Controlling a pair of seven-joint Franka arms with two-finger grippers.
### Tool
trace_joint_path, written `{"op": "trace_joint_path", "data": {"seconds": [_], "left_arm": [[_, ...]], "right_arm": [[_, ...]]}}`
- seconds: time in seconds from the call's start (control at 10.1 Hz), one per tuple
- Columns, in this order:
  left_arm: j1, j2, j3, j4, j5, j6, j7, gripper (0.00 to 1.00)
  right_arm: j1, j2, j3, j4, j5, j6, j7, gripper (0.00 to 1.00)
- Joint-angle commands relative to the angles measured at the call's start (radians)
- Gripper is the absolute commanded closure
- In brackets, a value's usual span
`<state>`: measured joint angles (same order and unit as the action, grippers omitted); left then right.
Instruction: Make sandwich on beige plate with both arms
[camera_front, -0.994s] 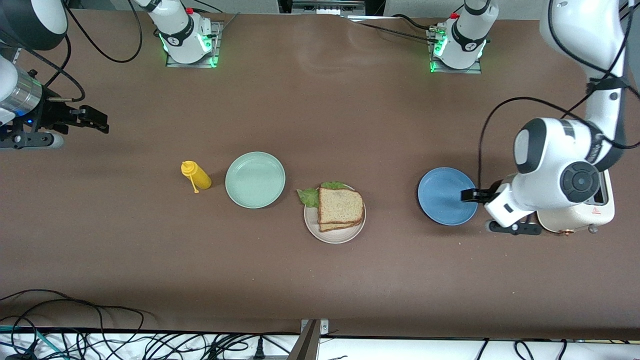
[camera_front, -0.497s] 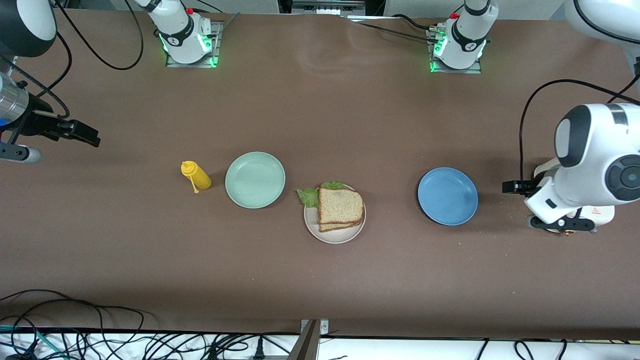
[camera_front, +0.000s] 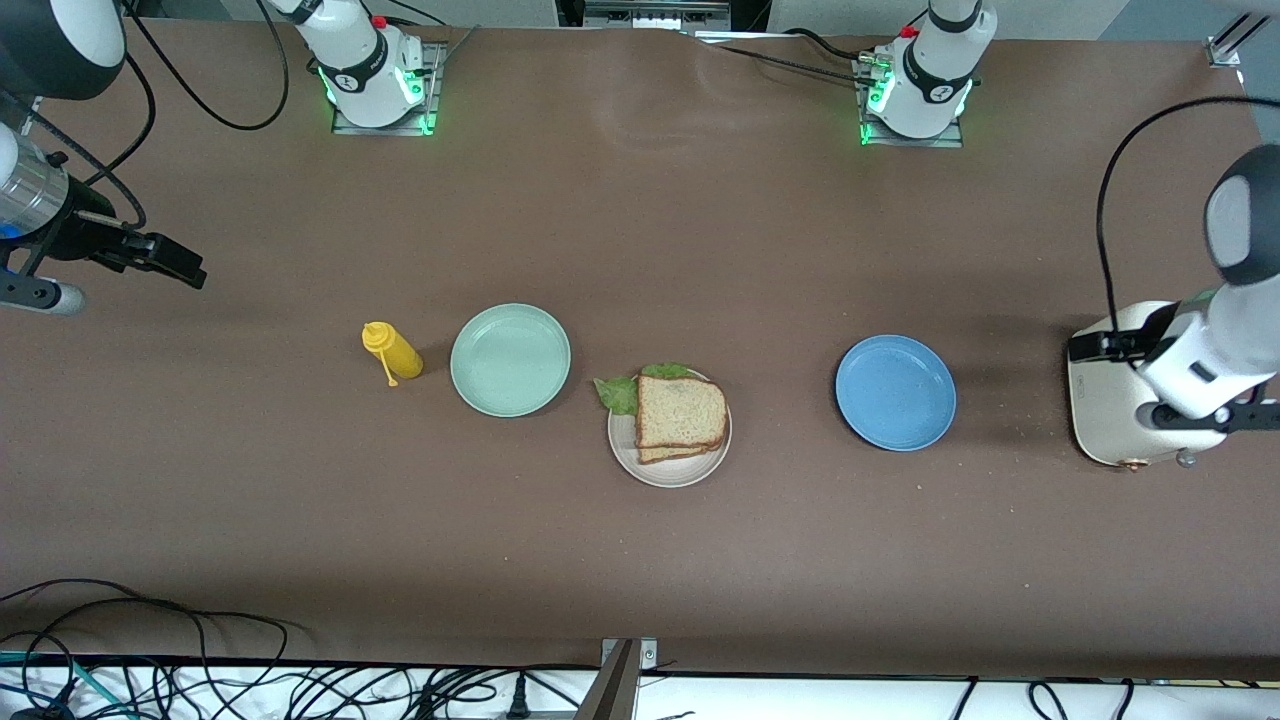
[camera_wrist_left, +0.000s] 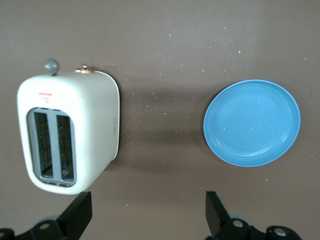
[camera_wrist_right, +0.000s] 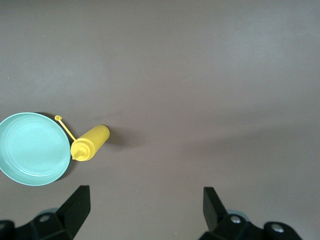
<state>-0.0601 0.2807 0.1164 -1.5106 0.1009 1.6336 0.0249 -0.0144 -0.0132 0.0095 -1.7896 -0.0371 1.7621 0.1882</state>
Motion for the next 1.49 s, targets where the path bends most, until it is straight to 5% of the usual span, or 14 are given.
{"op": "trace_joint_path", "data": {"seconds": [0.0, 0.3, 0.5, 0.99, 1.39], "left_arm": [[0.002, -0.213, -0.011, -0.297, 0.014, 0.168, 0.009, 0.00], [0.014, -0.233, -0.011, -0.330, 0.008, 0.202, -0.037, 0.00], [0.059, -0.239, -0.004, -0.304, -0.096, 0.200, 0.025, 0.00], [0.043, -0.293, -0.017, -0.266, -0.004, 0.152, 0.036, 0.00], [0.033, -0.302, -0.121, -0.157, 0.079, -0.004, 0.044, 0.00]], "right_arm": [[-0.013, -0.105, -0.013, -0.142, 0.003, 0.082, -0.044, 0.00], [-0.013, -0.102, -0.014, -0.021, 0.002, -0.039, -0.040, 0.00], [-0.012, -0.084, -0.016, 0.059, 0.002, -0.137, -0.045, 0.00], [-0.015, -0.071, -0.022, 0.075, -0.001, -0.160, -0.084, 0.00], [-0.009, -0.054, -0.017, 0.098, 0.003, -0.158, -0.091, 0.00]]}}
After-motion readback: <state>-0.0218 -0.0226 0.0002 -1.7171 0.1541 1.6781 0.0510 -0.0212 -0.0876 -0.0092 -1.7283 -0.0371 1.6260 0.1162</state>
